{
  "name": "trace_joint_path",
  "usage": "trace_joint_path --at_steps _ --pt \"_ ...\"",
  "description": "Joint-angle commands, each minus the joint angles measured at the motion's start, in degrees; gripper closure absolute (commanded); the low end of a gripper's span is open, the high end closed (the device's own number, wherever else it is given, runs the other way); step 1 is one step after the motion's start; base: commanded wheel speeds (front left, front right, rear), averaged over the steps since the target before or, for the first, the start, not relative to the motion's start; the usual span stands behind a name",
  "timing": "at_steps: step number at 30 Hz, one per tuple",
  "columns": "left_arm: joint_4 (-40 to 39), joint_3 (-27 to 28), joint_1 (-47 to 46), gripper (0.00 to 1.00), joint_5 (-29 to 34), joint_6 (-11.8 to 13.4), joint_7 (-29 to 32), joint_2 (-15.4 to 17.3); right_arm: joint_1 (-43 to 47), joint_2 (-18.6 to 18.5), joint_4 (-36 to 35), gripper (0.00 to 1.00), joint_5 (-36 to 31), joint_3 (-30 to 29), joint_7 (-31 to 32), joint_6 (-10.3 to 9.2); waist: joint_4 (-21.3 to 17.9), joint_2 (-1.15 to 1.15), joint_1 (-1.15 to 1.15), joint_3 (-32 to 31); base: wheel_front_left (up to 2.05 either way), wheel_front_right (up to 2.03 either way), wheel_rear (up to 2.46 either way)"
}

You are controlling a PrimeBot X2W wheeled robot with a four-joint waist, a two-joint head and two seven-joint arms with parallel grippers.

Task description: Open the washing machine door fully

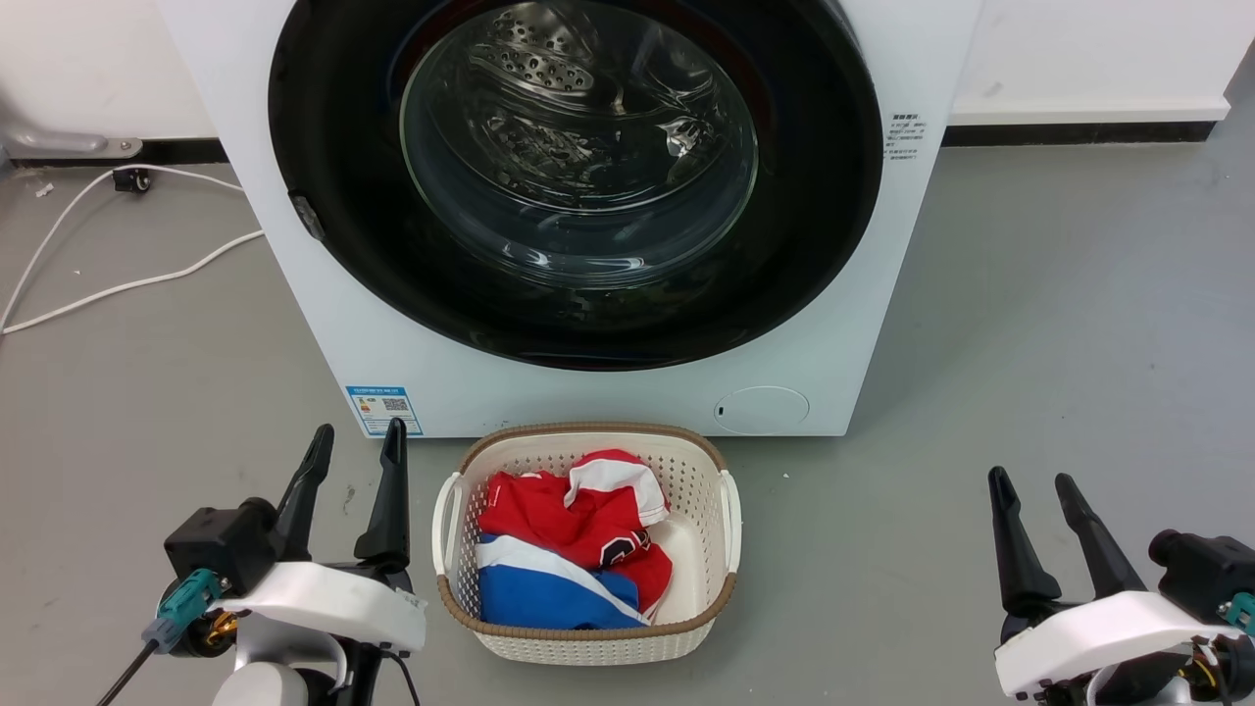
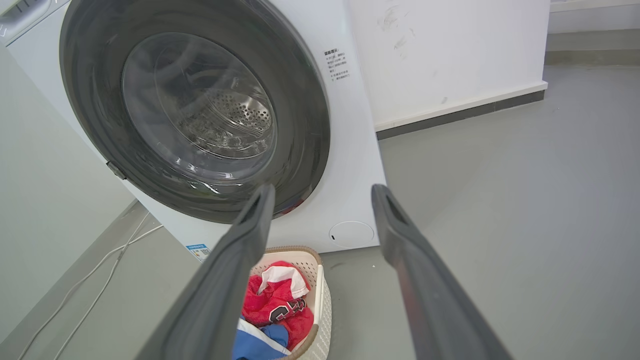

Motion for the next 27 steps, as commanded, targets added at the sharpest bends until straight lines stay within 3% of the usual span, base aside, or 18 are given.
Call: trace_joint_path --at_steps 1,27 --pt "-0.1 0.04 -1.14 0.0 1.65 0.02 -0.55 0.42 0.1 0.03 -0.79 0.0 -1.72 0.03 -0.49 0.1 0.0 0.0 0.0 -0.02 0.0 0.0 0.0" --pt "2.74 1.13 -1.91 0.0 11.04 -0.14 -3.49 0.3 1.14 0.09 -1.7 0.0 -13.15 0.13 -2.24 0.07 -0.27 0.0 0.0 0.03 0.0 0.0 0.0"
